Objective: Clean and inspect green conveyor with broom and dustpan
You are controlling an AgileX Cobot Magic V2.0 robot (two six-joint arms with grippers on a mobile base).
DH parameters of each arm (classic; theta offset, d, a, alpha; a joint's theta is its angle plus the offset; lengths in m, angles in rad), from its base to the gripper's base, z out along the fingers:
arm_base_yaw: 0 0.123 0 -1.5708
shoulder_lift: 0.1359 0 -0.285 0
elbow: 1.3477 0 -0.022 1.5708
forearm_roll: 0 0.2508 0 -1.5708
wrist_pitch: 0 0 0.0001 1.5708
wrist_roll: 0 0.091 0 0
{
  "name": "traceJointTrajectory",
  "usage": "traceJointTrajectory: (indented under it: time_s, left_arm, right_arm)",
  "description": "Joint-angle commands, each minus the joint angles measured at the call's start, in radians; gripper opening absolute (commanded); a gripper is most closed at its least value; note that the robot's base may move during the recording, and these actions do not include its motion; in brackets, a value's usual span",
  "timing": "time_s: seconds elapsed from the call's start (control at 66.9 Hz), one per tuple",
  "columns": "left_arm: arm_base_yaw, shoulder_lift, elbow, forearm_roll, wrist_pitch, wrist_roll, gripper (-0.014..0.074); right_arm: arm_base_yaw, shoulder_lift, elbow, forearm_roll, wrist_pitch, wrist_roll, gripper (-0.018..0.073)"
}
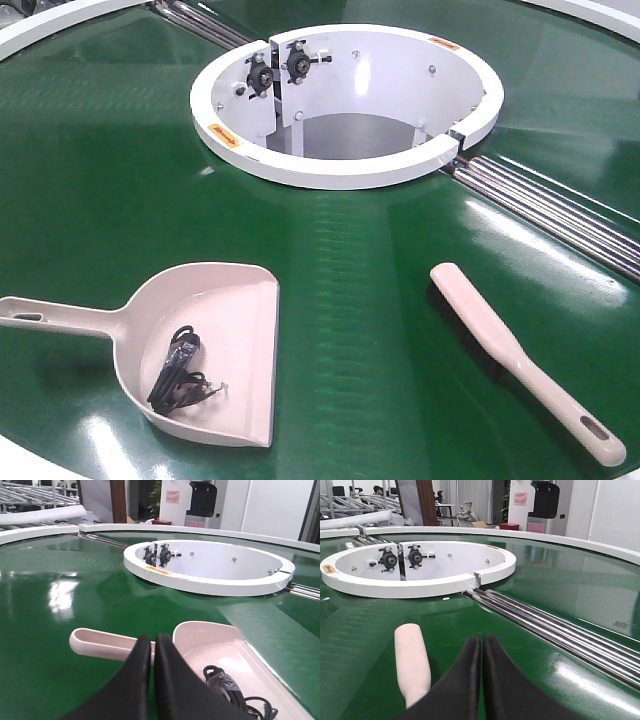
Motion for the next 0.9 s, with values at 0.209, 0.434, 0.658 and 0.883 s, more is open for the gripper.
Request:
traceJointTrajectory:
  time_s: [0.209,0.434,0.658,0.883]
  left_arm:
    - [-0.004,-0.014,0.031,-0.002,-0.071,-0.011,-0.0008]
    - [-0.004,-0.014,0.031,-0.002,-0.071,-0.011,-0.0008]
    - [-0.004,-0.014,0.031,-0.002,-0.071,-0.011,-0.0008]
    - [-0.004,-0.014,0.031,-0.002,-0.071,-0.011,-0.0008]
  right_arm:
    - [-0.005,-0.012,0.021,-0.011,-0.077,0.0,-0.001]
    - [-0.005,-0.012,0.021,-0.011,-0.077,0.0,-0.001]
    - [-0.005,-0.012,0.021,-0.011,-0.077,0.0,-0.001]
    - [-0.005,-0.012,0.021,-0.011,-0.077,0.0,-0.001]
